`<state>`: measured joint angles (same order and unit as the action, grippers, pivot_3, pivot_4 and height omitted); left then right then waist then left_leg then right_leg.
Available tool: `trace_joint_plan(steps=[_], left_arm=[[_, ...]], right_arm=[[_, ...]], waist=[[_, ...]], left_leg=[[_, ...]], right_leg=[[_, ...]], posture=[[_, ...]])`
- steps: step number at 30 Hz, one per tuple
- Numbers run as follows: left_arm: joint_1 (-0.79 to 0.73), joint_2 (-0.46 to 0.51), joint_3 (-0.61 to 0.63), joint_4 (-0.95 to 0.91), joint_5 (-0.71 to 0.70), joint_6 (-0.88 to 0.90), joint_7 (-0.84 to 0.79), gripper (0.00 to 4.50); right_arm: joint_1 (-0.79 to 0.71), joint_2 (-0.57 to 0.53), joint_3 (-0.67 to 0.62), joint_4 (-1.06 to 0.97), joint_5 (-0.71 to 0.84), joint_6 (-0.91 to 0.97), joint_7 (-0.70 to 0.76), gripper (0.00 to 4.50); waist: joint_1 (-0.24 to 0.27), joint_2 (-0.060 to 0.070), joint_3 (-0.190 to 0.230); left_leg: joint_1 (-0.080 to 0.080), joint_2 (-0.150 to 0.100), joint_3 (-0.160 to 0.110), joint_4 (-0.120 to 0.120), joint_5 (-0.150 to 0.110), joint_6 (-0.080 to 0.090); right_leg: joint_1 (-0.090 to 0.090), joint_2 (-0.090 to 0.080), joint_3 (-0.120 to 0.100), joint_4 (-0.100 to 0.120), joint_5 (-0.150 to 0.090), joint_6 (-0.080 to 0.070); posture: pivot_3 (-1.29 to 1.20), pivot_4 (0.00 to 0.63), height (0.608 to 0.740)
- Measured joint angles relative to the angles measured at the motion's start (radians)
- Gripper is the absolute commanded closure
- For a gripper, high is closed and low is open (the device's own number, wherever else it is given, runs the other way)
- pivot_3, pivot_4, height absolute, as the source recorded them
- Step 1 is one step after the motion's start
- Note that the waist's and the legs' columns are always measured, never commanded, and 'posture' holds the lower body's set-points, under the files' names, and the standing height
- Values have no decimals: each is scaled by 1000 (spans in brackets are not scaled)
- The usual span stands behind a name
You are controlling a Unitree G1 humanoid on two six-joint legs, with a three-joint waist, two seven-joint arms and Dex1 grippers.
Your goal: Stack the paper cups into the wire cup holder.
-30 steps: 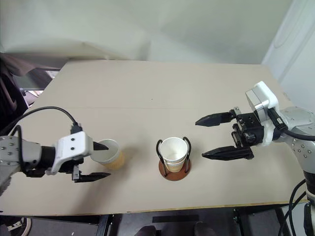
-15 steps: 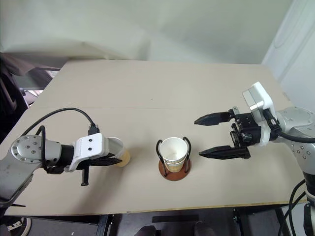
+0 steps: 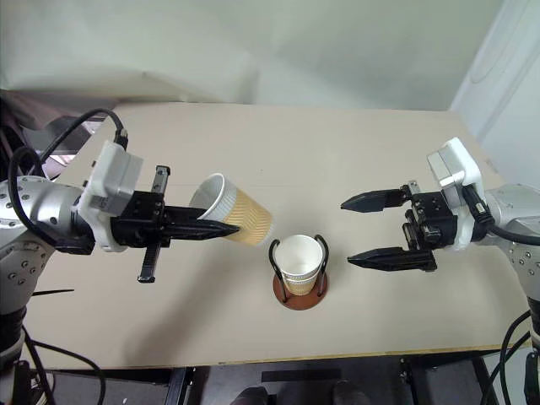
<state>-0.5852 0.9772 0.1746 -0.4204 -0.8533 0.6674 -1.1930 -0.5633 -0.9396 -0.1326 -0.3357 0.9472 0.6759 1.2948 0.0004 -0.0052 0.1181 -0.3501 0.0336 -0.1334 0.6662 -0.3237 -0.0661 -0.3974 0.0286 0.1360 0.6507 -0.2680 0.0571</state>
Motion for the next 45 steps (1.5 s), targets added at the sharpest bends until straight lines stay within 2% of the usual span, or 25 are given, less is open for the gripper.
trace_joint_plan(steps=[5,12,37,40,45], left_arm=[[-68,-54,-66,16,1,7,15,4465],[-104,-91,-192,41,105,1,17,4465],[-137,-180,-363,73,308,-71,-34,4465],[-138,-184,-373,74,316,-71,-44,3856],[-143,-187,-377,84,335,-72,-49,2032]], right_arm=[[6,-1,-7,-19,0,1,-9,349],[24,-1,-15,-29,-1,1,-25,349],[77,-21,-42,-67,-8,1,-59,349],[84,-22,-43,-73,-8,1,-61,349],[92,-25,-45,-76,-8,1,-67,349]], waist=[[1,0,0],[1,0,0],[6,-1,0],[6,-1,0],[7,-1,0]], left_leg=[[0,-1,0,1,0,0],[0,-2,-2,2,0,1],[0,-2,-1,2,0,1],[0,-2,-1,2,0,1],[0,-2,-1,2,0,1]], right_leg=[[0,0,0,0,0,4],[0,-1,2,-3,2,10],[0,-2,2,-3,2,11],[0,-2,2,-3,2,11],[0,-2,2,-3,2,11]], posture=[[0,150,740],[0,150,740],[0,150,740],[0,150,740],[0,150,740]])
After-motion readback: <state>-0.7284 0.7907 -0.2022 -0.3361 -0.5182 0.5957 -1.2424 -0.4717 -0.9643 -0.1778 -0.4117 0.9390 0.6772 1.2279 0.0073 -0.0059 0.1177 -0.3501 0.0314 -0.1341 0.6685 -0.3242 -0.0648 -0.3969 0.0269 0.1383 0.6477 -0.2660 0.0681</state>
